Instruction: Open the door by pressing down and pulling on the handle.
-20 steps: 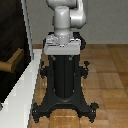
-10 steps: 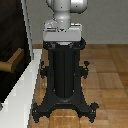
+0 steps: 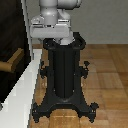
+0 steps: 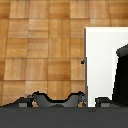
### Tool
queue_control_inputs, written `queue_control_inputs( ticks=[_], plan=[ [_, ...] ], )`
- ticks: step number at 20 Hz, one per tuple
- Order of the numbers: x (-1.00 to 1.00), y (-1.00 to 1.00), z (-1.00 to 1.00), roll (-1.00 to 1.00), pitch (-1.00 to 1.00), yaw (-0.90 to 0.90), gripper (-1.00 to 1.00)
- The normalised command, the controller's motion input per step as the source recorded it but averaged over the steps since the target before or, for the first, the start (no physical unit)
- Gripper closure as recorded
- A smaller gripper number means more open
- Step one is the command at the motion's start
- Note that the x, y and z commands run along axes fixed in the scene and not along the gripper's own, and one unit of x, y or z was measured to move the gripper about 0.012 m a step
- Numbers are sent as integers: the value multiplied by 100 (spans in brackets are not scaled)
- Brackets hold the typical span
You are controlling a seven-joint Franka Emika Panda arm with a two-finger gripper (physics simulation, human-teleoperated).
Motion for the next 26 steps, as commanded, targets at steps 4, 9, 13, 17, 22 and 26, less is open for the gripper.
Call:
queue_control_inputs(
  ticks=[4, 9, 13, 17, 22, 26],
  plan=[
    [0, -50, 0, 0, 0, 0, -100],
    [0, -60, 0, 0, 0, 0, -100],
    [0, -75, 0, 0, 0, 0, -100],
    [0, -50, 0, 0, 0, 0, -100],
    [0, 0, 0, 0, 0, -12, -100],
    [0, 0, 0, 0, 0, -11, -100]
  ],
)
